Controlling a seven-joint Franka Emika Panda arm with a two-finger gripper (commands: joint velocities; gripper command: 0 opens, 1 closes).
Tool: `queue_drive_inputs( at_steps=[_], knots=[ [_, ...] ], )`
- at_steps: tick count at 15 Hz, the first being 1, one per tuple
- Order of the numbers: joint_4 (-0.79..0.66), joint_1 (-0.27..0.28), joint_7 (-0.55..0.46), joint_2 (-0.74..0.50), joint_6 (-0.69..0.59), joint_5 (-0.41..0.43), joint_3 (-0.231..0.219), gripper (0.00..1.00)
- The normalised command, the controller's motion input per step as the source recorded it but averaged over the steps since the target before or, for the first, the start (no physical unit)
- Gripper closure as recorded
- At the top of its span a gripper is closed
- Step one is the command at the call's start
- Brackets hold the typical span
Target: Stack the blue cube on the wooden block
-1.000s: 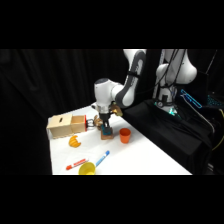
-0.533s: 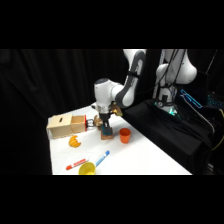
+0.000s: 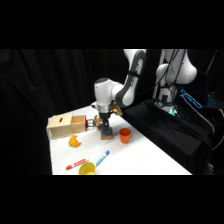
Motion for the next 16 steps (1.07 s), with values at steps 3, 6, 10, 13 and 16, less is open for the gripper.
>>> queue_drive_inputs(
  at_steps=[3, 6, 10, 13, 16],
  knots=[
    [-0.22, 0.075, -0.11, -0.41, -0.1, 0.016, -0.063, 0.0],
    [-0.26, 0.079, -0.09, -0.53, -0.16, -0.022, -0.068, 0.0],
    [-0.21, 0.059, -0.06, -0.55, -0.27, -0.088, -0.074, 0.0],
    [-0.12, -0.007, -0.14, -0.49, -0.34, -0.04, -0.041, 0.0],
    [0.03, -0.044, -0.21, -0.32, -0.32, 0.027, -0.031, 0.0]
  ],
)
